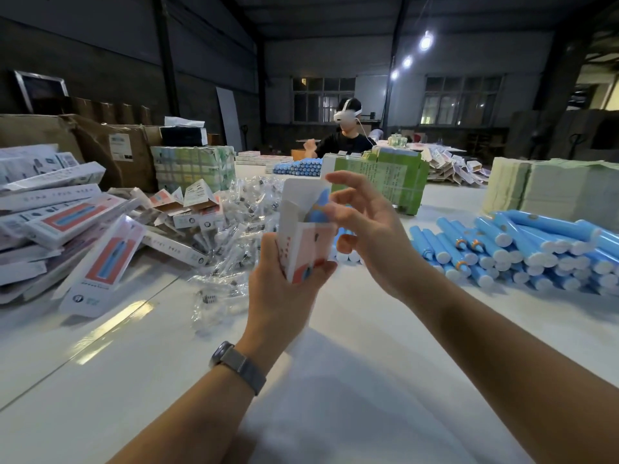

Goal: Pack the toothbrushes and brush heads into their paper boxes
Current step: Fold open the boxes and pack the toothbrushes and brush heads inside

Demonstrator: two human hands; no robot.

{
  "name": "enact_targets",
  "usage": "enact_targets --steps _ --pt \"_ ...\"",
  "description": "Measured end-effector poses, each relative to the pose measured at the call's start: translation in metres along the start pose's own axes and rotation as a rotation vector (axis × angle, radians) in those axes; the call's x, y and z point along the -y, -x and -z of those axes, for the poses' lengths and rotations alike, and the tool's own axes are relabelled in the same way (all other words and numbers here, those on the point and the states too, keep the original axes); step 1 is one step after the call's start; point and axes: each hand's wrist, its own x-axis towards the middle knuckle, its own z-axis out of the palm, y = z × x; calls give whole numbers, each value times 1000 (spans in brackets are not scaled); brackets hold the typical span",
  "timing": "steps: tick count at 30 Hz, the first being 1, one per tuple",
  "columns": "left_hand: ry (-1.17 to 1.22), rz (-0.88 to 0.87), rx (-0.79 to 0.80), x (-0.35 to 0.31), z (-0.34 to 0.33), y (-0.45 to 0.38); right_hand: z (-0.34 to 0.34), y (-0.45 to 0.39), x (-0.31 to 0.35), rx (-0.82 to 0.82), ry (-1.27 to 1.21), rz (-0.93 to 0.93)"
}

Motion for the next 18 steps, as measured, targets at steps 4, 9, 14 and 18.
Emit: enact_targets --steps 4,9,14,18 --pt "-6 5 -195 4 14 -15 -11 -14 -36 -55 -282 -213" --pt "-64 -42 -294 8 23 -22 -50 -29 -103 335 713 -192" --pt "-115 -39 -301 9 27 -23 -73 -34 -116 543 1153 -145" --pt "-16 -79 -255 4 27 -23 -53 -30 -105 377 1012 -135"
